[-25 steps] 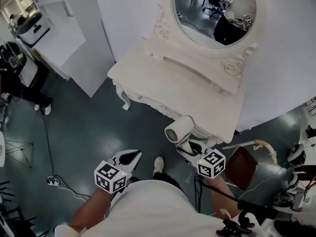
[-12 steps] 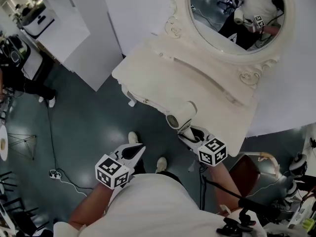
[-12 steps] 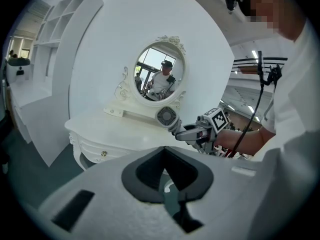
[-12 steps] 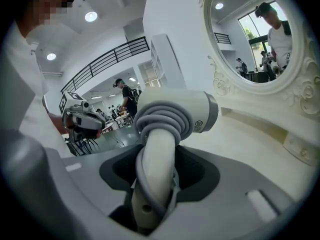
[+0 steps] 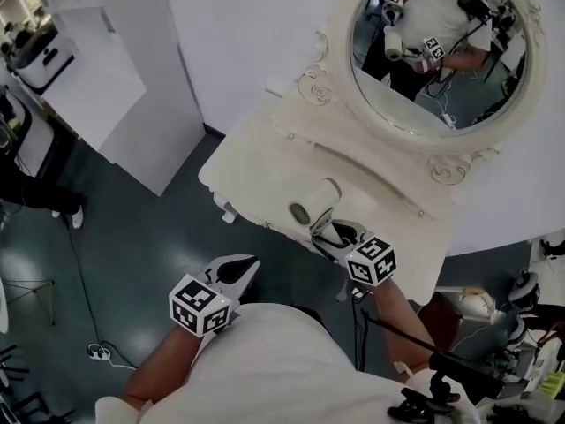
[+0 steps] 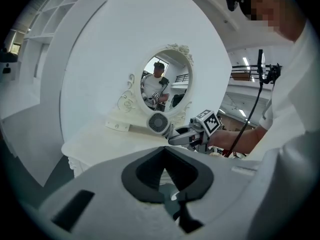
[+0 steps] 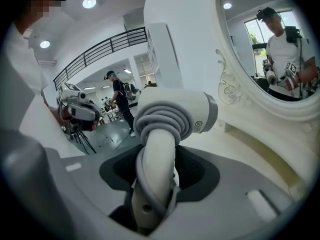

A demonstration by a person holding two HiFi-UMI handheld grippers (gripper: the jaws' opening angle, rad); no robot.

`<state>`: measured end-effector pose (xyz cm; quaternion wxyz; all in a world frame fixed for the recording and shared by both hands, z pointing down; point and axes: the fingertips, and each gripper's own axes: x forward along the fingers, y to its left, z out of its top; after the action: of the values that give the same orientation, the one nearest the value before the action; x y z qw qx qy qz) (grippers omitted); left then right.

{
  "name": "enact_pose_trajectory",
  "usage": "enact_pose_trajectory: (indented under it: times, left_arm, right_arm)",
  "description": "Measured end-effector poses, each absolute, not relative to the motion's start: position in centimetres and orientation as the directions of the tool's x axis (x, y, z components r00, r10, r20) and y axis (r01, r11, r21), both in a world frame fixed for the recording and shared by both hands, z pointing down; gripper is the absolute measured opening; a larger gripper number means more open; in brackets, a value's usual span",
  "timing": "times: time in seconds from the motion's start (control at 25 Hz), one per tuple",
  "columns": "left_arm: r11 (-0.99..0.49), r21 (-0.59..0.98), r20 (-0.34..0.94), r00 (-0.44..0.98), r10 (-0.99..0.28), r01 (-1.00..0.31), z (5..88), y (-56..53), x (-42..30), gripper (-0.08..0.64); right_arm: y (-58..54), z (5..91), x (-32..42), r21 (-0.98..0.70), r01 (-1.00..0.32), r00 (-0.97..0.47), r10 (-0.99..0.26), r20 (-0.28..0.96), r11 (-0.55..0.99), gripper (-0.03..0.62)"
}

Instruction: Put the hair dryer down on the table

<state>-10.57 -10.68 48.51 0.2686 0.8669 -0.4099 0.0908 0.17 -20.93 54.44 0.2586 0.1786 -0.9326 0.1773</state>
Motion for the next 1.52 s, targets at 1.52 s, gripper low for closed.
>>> enact_pose_trajectory:
  times: [1.52]
  left_arm:
    - [-0.055, 0.364, 0.495, 0.244, -0.834, -0.93, 48.4, -25.1, -27.3, -0.003]
  right_arm:
    - [-46.1, 72.7, -18.8, -0.09, -0.219, -0.634, -0.071, 0.77, 0.972, 0.199]
